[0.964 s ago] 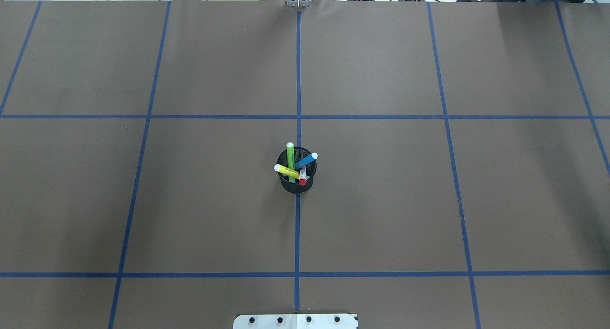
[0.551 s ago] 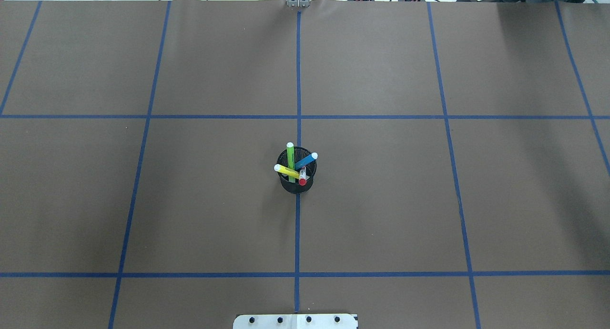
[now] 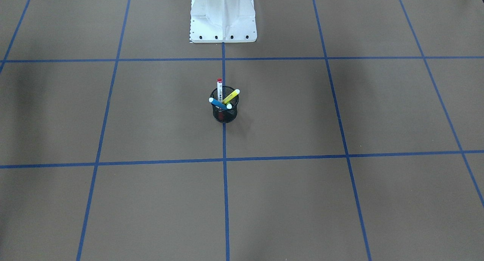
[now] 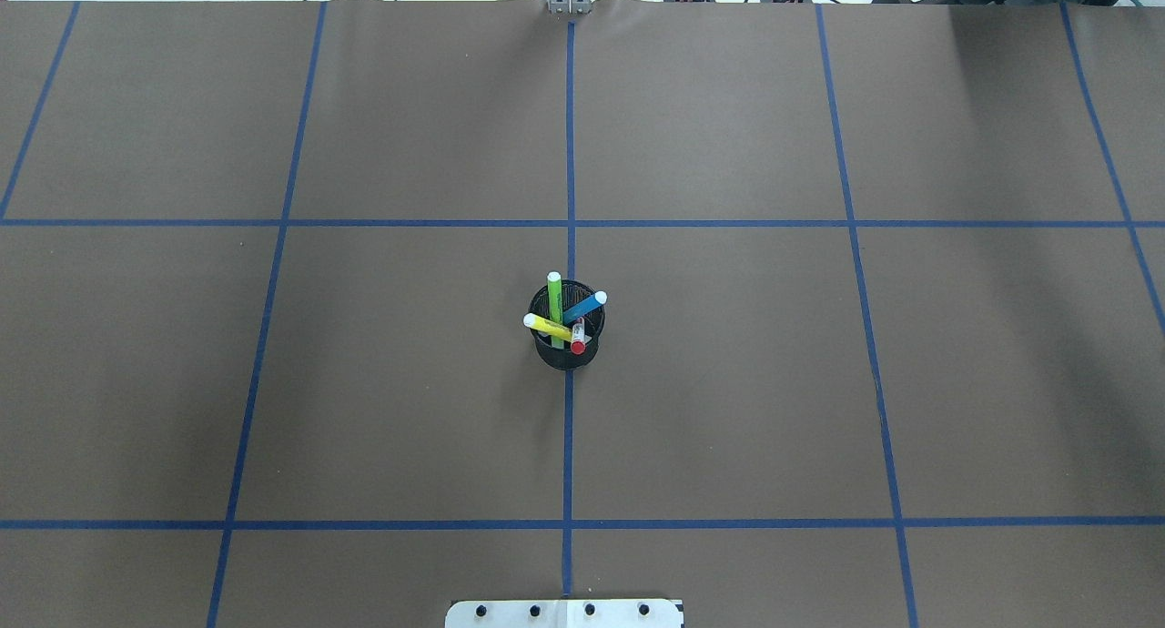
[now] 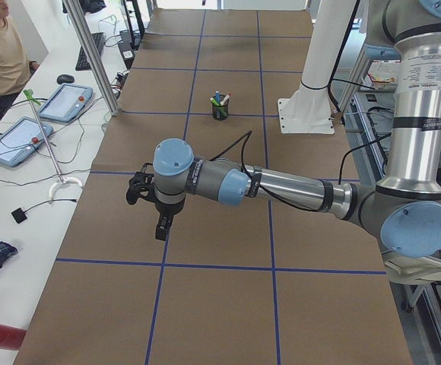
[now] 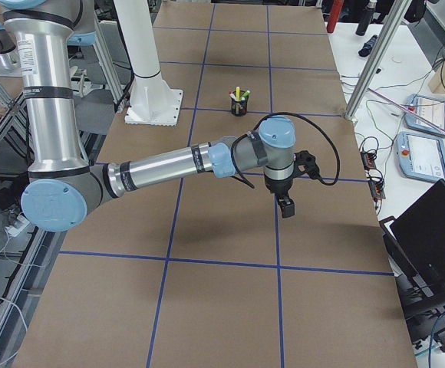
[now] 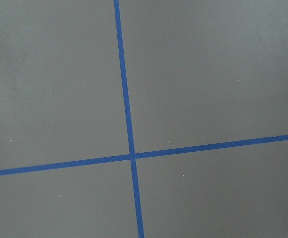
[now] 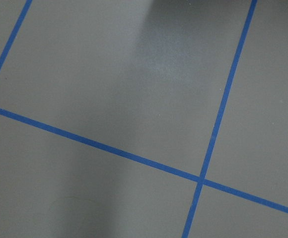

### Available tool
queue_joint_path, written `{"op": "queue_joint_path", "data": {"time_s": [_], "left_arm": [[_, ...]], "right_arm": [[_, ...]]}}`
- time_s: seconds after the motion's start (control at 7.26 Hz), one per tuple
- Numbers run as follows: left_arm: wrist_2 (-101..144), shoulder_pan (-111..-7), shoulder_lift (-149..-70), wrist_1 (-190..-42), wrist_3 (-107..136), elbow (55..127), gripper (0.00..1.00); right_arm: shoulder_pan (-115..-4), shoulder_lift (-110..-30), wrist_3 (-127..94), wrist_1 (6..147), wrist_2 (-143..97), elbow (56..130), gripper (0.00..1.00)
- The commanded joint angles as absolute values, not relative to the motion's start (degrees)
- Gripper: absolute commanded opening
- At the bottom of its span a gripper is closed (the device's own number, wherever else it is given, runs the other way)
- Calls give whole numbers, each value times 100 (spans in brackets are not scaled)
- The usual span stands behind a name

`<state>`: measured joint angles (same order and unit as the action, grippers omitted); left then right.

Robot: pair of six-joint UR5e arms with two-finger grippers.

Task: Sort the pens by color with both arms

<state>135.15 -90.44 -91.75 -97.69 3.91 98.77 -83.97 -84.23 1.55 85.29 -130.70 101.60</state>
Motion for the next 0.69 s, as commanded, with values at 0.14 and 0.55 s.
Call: {"op": "queue_joint_path", "data": {"time_s": [0.14,0.55], "left_arm": [[13518,-9035,-9194,-10935,404,9870,100],[13474,-8237,-9526,-11390,475,9694,100]], "right_arm": [[-7931,-8078,9,8403,-13052,10186,100],[-6851,-6965,-439,8209,-12964,10108,99]]}}
